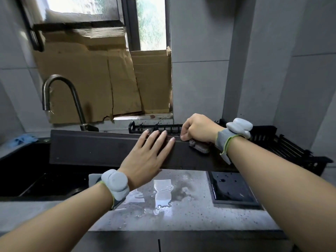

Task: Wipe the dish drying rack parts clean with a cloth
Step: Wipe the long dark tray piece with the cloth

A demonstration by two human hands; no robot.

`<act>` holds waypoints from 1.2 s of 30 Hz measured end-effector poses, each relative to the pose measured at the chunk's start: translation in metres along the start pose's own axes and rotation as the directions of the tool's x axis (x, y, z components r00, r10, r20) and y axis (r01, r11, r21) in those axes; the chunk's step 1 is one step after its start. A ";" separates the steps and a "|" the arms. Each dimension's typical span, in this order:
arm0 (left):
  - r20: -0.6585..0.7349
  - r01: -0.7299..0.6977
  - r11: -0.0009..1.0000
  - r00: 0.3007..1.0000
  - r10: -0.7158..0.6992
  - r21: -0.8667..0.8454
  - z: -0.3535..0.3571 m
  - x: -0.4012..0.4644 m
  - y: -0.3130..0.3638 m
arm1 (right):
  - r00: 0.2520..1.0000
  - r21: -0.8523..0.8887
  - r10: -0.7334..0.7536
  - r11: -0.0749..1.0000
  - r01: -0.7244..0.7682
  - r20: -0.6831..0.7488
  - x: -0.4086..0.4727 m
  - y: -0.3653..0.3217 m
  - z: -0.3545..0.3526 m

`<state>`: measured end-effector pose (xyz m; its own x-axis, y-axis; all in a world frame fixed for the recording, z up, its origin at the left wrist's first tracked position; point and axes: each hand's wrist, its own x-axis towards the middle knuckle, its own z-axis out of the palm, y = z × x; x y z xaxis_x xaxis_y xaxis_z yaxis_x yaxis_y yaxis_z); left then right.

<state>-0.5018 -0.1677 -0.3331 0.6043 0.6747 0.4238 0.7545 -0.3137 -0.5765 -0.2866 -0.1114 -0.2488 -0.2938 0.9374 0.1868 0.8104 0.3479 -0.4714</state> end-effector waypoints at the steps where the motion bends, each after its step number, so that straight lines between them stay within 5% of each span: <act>1: -0.012 -0.006 1.000 1.000 0.006 -0.004 0.000 0.001 -0.001 | 1.000 0.001 -0.001 1.000 0.001 -0.001 -0.001 -0.002 0.000; 13: -0.029 -0.008 0.999 1.000 0.006 -0.045 0.001 0.000 -0.002 | 0.998 0.068 -0.067 0.995 0.067 -0.008 -0.001 -0.020 0.017; 18: 0.005 0.077 0.995 0.997 -0.077 -0.062 0.007 -0.023 -0.021 | 0.915 0.164 -0.153 0.960 0.228 -0.375 -0.015 -0.006 0.017; 23: 0.034 0.105 0.990 0.994 -0.102 -0.092 0.008 -0.034 -0.028 | 0.825 -0.053 -0.361 0.925 0.376 -0.435 -0.036 0.003 0.034; 29: 0.005 0.069 0.990 0.998 -0.069 -0.124 -0.001 -0.027 -0.014 | 0.712 -0.386 -0.624 0.773 0.503 -0.322 -0.037 -0.002 0.069; 36: 0.034 0.084 0.990 0.996 -0.080 -0.110 0.000 -0.047 -0.033 | 0.720 -0.451 -0.639 0.745 0.491 -0.272 -0.039 0.037 0.052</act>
<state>-0.5548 -0.1888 -0.3339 0.5327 0.7199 0.4449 0.8259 -0.3275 -0.4590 -0.2709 -0.1346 -0.3183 -0.5913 0.4488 0.6700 0.6884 0.7137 0.1295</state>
